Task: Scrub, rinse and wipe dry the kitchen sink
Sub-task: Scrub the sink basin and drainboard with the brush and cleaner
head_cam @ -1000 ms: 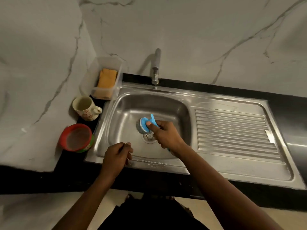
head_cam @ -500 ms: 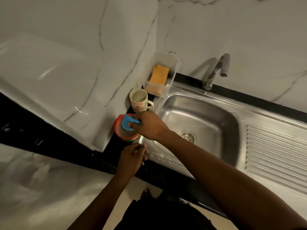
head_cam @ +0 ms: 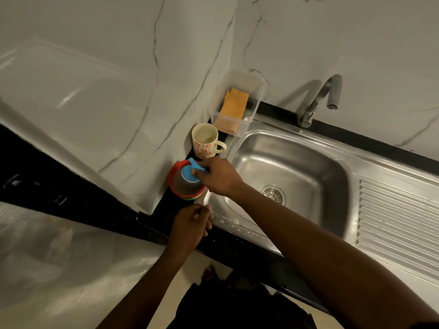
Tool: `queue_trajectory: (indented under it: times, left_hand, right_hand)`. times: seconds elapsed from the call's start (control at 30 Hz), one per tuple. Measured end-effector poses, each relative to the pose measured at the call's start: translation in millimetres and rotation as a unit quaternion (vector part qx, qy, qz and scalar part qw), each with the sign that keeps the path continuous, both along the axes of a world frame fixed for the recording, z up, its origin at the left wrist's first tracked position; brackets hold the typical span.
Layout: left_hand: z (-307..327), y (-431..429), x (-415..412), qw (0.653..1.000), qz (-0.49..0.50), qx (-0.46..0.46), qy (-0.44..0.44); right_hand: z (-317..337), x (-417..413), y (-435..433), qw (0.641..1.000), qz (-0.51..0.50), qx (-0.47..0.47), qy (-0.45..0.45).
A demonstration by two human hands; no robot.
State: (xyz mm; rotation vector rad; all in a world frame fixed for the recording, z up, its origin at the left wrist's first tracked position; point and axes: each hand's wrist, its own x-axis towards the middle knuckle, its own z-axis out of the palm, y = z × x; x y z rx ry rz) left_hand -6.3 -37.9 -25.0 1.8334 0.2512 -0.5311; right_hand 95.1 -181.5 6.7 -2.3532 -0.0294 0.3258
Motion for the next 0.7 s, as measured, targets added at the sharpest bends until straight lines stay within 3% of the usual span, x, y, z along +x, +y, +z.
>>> queue_trajectory:
  times: [0.1,0.17,0.27,0.7]
  left_hand:
    - [2.5,-17.1,1.1,1.000,-0.010,-0.003,0.001]
    - [4.6,-36.9,0.0,1.000,-0.028,-0.004,-0.006]
    - [6.4,-73.3,-4.3,0.998,-0.064,-0.011,-0.013]
    - [19.5,-277.5,-64.4,0.966,-0.256,-0.016,-0.038]
  right_hand:
    - [27.4,-18.1,-32.5,0.980,-0.101,0.154,0.069]
    - [41.6,-39.7,-69.8,0.942,-0.173,0.254,0.133]
    - [54.7,-83.8,-138.7,0.896,-0.234,0.329,0.185]
    - [39.2,-314.1,-415.2,0.760,-0.516,0.382,0.107]
